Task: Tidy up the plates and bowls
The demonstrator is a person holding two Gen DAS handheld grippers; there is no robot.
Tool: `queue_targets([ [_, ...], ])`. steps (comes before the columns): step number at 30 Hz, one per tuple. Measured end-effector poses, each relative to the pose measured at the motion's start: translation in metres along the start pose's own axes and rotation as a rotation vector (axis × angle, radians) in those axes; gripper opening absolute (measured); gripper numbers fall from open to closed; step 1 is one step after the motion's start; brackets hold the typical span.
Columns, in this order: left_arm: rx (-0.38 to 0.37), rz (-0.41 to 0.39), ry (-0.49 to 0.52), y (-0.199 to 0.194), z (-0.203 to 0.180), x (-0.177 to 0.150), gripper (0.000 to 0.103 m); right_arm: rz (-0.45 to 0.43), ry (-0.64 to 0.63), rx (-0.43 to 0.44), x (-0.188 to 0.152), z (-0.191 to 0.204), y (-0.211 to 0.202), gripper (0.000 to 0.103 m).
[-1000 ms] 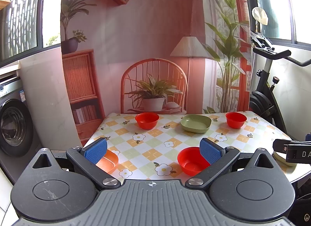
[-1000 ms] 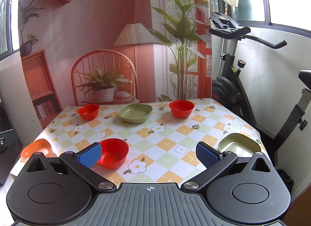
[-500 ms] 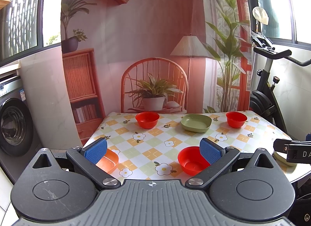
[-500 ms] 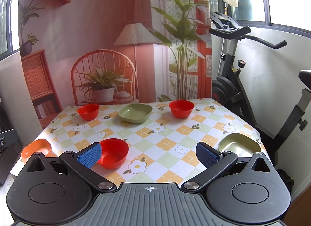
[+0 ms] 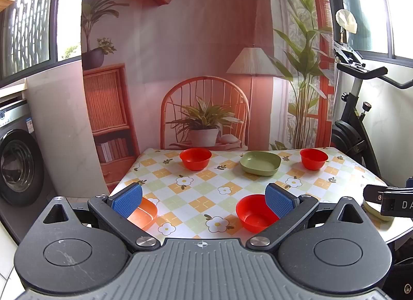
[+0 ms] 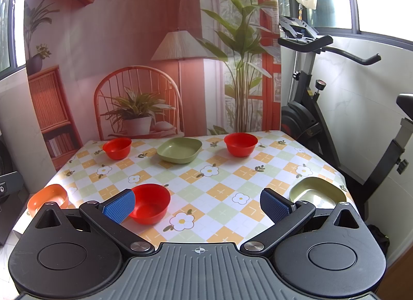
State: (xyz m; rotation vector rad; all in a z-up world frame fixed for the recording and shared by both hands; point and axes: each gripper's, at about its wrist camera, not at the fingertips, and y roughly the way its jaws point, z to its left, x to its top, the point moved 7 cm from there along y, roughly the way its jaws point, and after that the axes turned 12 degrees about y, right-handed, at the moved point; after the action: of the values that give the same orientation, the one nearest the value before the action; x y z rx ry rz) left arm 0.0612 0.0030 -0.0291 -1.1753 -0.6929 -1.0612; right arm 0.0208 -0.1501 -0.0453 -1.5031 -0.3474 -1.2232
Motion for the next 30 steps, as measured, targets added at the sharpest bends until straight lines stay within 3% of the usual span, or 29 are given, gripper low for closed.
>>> queue_targets([
  [11, -0.002, -0.034, -0.010, -0.003, 0.004, 0.006, 0.102, 0.009, 0.044, 0.039, 0.004, -0.005, 0.003, 0.103],
  [17, 0.050, -0.082, -0.076, 0.001, 0.033, 0.028, 0.102, -0.048, 0.071, 0.049, 0.033, -0.014, 0.006, 0.103],
  [25, 0.132, -0.137, -0.062, 0.012, 0.063, 0.060, 0.102, -0.111, 0.081, 0.121, 0.073, -0.008, 0.026, 0.103],
  [30, 0.114, -0.086, -0.052, 0.035, 0.074, 0.064, 0.102, -0.112, 0.105, 0.178, 0.087, 0.009, 0.050, 0.103],
])
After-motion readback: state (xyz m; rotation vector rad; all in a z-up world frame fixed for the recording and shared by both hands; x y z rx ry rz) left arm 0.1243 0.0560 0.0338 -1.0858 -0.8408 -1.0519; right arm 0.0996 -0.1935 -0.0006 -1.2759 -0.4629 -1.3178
